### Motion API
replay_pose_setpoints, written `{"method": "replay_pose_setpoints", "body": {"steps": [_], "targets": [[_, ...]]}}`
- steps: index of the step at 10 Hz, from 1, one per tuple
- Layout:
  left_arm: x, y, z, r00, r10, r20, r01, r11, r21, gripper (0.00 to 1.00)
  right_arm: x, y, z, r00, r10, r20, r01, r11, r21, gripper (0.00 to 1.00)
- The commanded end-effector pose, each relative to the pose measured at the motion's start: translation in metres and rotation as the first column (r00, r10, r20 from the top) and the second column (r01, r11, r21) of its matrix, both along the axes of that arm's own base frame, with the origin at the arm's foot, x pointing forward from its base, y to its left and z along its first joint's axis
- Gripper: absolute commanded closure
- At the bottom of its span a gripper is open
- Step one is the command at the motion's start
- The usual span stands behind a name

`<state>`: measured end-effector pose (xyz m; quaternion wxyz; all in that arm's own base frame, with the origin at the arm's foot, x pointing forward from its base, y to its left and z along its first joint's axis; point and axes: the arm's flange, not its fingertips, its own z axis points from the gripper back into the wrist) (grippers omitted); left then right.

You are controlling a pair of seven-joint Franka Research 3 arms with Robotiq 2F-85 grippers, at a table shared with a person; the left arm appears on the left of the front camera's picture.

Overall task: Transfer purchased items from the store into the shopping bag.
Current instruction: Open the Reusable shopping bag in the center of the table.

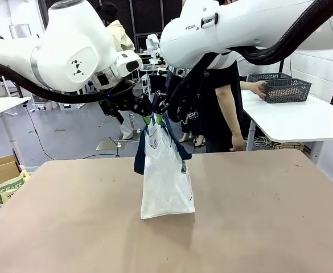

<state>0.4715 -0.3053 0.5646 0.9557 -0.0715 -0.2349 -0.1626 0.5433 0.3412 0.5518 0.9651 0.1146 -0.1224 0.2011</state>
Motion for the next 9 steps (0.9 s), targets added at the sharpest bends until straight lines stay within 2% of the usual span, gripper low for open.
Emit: {"method": "replay_pose_setpoints", "body": {"steps": [1, 6, 8, 9], "targets": [[0.003, -0.006, -0.001, 1.000, -0.008, -0.015, 0.007, 0.999, -0.048, 0.00, 0.011, 0.005, 0.001, 0.999, -0.028, -0.030, 0.028, 1.000, -0.002, 0.00], [0.012, -0.013, -0.019, 0.998, -0.014, -0.068, 0.011, 0.999, -0.051, 0.00, 0.017, 0.004, -0.008, 0.998, -0.037, -0.052, 0.036, 0.999, -0.021, 0.00], [0.006, -0.012, -0.022, 0.999, -0.008, -0.051, 0.007, 1.000, -0.025, 0.00, 0.020, 0.003, -0.015, 0.999, -0.028, -0.046, 0.026, 0.999, -0.041, 0.00], [0.006, -0.012, -0.022, 0.999, -0.008, -0.051, 0.007, 1.000, -0.025, 0.00, 0.020, 0.000, -0.019, 0.997, 0.072, -0.022, -0.073, 0.995, -0.069, 0.11]]}}
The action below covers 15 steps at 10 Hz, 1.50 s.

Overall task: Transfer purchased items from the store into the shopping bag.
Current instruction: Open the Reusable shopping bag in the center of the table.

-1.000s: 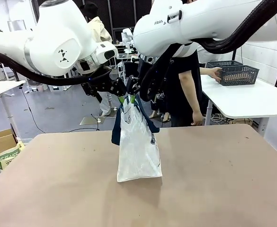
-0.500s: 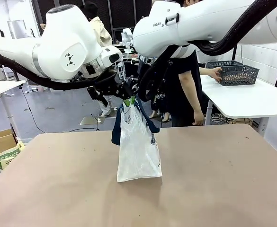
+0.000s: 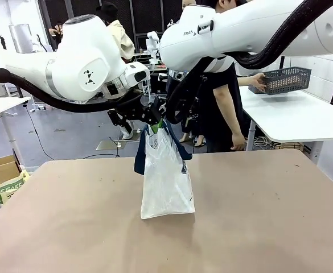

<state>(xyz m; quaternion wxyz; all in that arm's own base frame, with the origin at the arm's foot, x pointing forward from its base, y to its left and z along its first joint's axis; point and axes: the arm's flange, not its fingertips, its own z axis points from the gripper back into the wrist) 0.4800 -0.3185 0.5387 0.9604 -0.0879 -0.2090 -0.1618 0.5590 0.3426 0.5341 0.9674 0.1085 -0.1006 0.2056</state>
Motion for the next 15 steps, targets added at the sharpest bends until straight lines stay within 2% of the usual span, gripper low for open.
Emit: {"method": "replay_pose_setpoints", "body": {"steps": [1, 4, 5, 9, 12, 15], "targets": [[0.000, 0.000, -0.001, 1.000, 0.000, -0.001, 0.000, 1.000, 0.000, 0.20, 0.001, 0.000, -0.005, 0.999, 0.053, -0.005, -0.053, 0.998, -0.029, 0.31], [0.001, 0.004, -0.007, 1.000, 0.012, -0.022, -0.012, 1.000, -0.017, 0.80, 0.001, -0.005, -0.013, 0.998, 0.046, -0.045, -0.047, 0.999, -0.012, 0.90], [0.002, 0.005, -0.008, 1.000, 0.015, -0.025, -0.015, 1.000, -0.026, 1.00, 0.000, -0.007, -0.013, 0.998, 0.042, -0.045, -0.042, 0.999, -0.008, 1.00], [-0.002, 0.028, -0.007, 0.999, 0.036, -0.017, -0.036, 0.999, -0.008, 1.00, -0.017, -0.025, -0.005, 0.999, 0.034, -0.009, -0.034, 0.999, -0.003, 1.00], [-0.009, 0.061, 0.000, 0.997, 0.061, 0.043, -0.064, 0.997, 0.052, 1.00, -0.036, -0.052, 0.000, 0.997, 0.053, 0.056, -0.052, 0.998, -0.034, 1.00], [-0.005, 0.075, 0.002, 0.994, 0.029, 0.102, -0.039, 0.995, 0.092, 1.00, -0.043, -0.065, -0.003, 0.996, 0.005, 0.085, -0.004, 1.000, -0.009, 1.00]]}}
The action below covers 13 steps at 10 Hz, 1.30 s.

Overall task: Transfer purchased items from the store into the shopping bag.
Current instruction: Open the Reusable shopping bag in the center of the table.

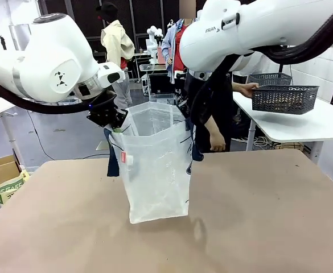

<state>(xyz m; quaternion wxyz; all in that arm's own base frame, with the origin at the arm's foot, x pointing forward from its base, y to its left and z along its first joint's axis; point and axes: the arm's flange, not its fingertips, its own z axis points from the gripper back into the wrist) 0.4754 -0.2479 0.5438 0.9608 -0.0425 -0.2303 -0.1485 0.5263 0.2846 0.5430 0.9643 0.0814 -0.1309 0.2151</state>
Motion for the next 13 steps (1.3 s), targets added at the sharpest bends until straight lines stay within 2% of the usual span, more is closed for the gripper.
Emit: {"method": "replay_pose_setpoints", "body": {"steps": [1, 4, 8, 12, 13], "targets": [[0.005, 0.007, -0.004, 0.998, -0.019, 0.065, 0.018, 1.000, 0.016, 1.00, -0.011, -0.011, -0.011, 1.000, -0.007, 0.024, 0.006, 1.000, 0.016, 1.00], [0.021, 0.000, -0.007, 0.994, -0.060, 0.092, 0.058, 0.998, 0.033, 1.00, -0.012, -0.023, -0.009, 0.998, -0.043, 0.038, 0.043, 0.999, 0.002, 1.00], [0.037, -0.002, -0.020, 0.997, -0.036, 0.070, 0.036, 0.999, -0.001, 1.00, -0.009, -0.038, -0.010, 0.999, -0.036, 0.024, 0.037, 0.999, -0.034, 1.00], [0.033, -0.004, -0.025, 0.997, -0.049, 0.057, 0.048, 0.999, 0.005, 1.00, 0.001, -0.044, -0.017, 1.000, -0.004, 0.011, 0.004, 0.998, -0.057, 1.00], [0.033, -0.004, -0.025, 0.997, -0.049, 0.057, 0.048, 0.999, 0.005, 1.00, -0.001, -0.037, -0.010, 0.999, -0.038, 0.013, 0.038, 0.999, -0.024, 1.00]]}}
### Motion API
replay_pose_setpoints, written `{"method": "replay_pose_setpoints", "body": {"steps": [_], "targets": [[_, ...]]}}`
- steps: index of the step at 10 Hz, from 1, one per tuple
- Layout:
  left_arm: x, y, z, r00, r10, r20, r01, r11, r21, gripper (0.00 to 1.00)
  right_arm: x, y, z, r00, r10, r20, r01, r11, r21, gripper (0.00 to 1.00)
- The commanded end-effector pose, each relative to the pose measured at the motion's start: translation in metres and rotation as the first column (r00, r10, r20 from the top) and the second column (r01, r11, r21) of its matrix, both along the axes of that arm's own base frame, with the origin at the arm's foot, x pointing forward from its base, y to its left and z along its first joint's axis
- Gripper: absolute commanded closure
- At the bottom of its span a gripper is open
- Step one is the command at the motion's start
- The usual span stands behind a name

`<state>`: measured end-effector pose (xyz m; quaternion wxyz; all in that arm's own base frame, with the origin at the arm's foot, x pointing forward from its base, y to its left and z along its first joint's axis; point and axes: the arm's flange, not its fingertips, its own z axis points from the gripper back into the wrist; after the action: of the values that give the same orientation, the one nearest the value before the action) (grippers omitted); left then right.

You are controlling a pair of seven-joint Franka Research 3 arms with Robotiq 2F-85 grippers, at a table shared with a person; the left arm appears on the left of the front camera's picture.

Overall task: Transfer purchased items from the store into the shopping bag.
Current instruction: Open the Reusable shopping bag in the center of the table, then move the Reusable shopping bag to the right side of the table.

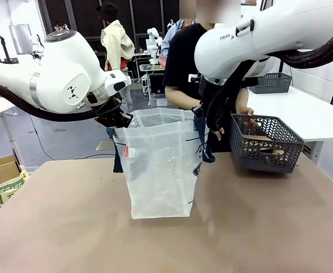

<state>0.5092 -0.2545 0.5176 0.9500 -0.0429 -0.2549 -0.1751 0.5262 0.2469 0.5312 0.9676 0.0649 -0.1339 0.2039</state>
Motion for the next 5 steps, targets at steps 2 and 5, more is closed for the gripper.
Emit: {"method": "replay_pose_setpoints", "body": {"steps": [2, 5], "targets": [[-0.0006, 0.0024, 0.0016, 1.000, 0.004, 0.003, -0.004, 1.000, 0.000, 1.00, -0.0012, 0.0008, 0.0021, 1.000, -0.010, 0.002, 0.010, 1.000, 0.004, 1.00], [-0.0006, 0.0024, 0.0016, 1.000, 0.004, 0.003, -0.004, 1.000, 0.000, 1.00, -0.0012, 0.0008, 0.0021, 1.000, -0.010, 0.002, 0.010, 1.000, 0.004, 1.00]]}}
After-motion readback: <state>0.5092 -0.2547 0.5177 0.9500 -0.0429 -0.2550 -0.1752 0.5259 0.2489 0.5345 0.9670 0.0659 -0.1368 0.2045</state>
